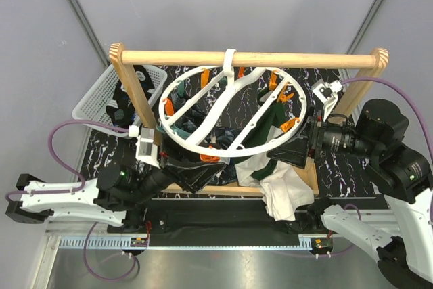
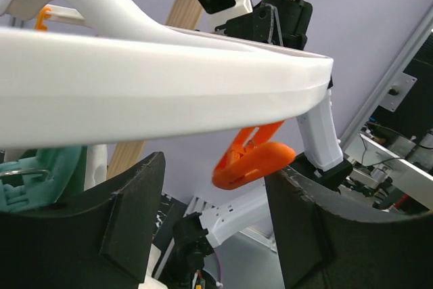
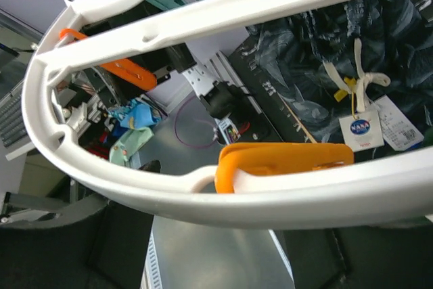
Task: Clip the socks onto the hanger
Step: Open the clamp at the hanger.
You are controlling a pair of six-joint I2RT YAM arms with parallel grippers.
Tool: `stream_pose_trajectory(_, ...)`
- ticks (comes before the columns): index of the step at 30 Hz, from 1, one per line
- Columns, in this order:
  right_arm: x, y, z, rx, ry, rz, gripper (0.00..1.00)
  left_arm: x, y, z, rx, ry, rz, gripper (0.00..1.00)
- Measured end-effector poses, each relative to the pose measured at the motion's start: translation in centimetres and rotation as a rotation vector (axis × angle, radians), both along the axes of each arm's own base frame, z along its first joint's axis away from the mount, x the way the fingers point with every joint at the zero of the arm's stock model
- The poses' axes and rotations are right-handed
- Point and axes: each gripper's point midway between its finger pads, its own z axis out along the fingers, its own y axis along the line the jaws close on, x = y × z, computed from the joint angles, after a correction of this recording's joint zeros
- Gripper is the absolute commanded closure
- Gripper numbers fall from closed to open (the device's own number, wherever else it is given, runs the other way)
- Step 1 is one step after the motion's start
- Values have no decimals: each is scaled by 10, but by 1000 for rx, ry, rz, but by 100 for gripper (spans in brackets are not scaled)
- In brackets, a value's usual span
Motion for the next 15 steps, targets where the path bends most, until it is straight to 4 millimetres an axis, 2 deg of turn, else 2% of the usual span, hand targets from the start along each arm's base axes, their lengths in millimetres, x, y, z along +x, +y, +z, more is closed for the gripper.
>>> stream_pose_trajectory(4,3,-3,-2,-20,-17,-34,26,2,-13,3,12,-7,11,49)
stream_pose_trajectory(5,4,-4,-2,-19,-21,-41,26,2,-18,4,16,-11,12,59)
stream_pose_trajectory(8,5,-7,0,-19,-30,-68,27,0,-30,3,37,-21,11,68)
stream_pose_trajectory(12,10,-15,10,-31,-42,-137,26,-5,-38,1,60,-37,6,72)
stream_pose_trajectory(15,11,-27,20,-50,-77,-210,20,-6,-42,6,67,-37,14,66)
